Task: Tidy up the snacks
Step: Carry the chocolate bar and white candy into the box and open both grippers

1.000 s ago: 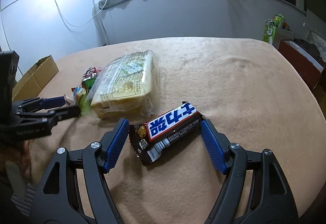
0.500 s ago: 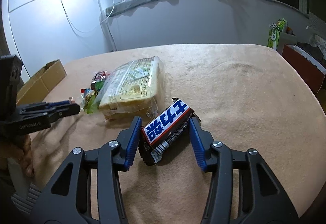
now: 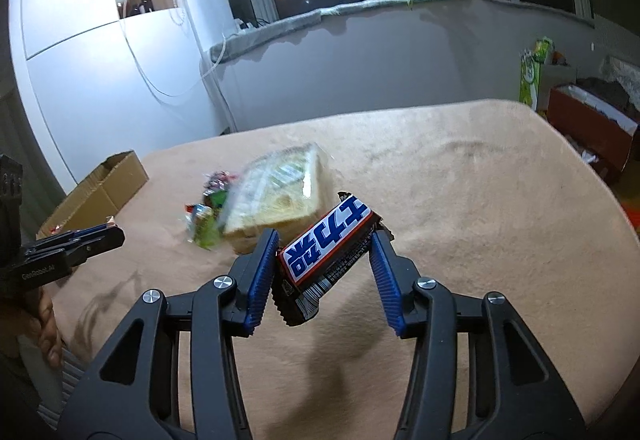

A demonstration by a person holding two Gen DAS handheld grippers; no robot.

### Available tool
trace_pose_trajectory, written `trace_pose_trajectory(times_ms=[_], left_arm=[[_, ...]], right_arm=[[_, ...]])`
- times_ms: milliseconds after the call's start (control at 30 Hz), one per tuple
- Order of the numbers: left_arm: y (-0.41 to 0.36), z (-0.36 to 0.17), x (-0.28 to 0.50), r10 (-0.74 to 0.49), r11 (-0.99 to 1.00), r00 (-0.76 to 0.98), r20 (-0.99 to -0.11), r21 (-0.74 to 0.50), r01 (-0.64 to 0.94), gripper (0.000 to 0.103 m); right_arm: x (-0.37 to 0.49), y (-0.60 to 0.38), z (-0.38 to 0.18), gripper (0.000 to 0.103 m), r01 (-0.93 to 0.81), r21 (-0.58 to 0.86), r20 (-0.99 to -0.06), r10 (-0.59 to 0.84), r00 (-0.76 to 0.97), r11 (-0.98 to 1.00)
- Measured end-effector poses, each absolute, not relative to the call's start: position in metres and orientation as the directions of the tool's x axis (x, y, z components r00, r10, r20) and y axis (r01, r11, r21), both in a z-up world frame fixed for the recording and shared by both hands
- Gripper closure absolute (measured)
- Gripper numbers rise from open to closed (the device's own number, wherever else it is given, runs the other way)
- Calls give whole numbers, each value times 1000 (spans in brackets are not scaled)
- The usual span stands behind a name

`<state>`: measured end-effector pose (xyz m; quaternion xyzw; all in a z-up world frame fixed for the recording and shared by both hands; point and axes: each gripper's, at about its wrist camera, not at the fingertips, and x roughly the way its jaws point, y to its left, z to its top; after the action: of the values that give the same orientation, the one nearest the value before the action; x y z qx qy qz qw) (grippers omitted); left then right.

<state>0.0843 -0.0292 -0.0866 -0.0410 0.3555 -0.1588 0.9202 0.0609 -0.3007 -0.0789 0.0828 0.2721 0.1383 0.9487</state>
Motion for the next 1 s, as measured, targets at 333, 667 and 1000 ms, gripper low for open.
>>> trace_pose_trajectory(times_ms=[333, 667, 1000], left_arm=[[18, -56, 46, -286, 958, 782, -554, -190, 216, 71], [85, -46, 20, -228, 964, 846, -482, -235, 127, 71], [155, -53, 10, -130, 964, 874, -468, -266, 0, 71]], right_arm=[[36, -250, -35, 54, -298, 158, -441, 338, 832, 941], [28, -171, -14, 54, -401, 74, -441, 391, 808, 913], [42, -81, -10, 54, -530, 33, -462, 483, 744, 847]])
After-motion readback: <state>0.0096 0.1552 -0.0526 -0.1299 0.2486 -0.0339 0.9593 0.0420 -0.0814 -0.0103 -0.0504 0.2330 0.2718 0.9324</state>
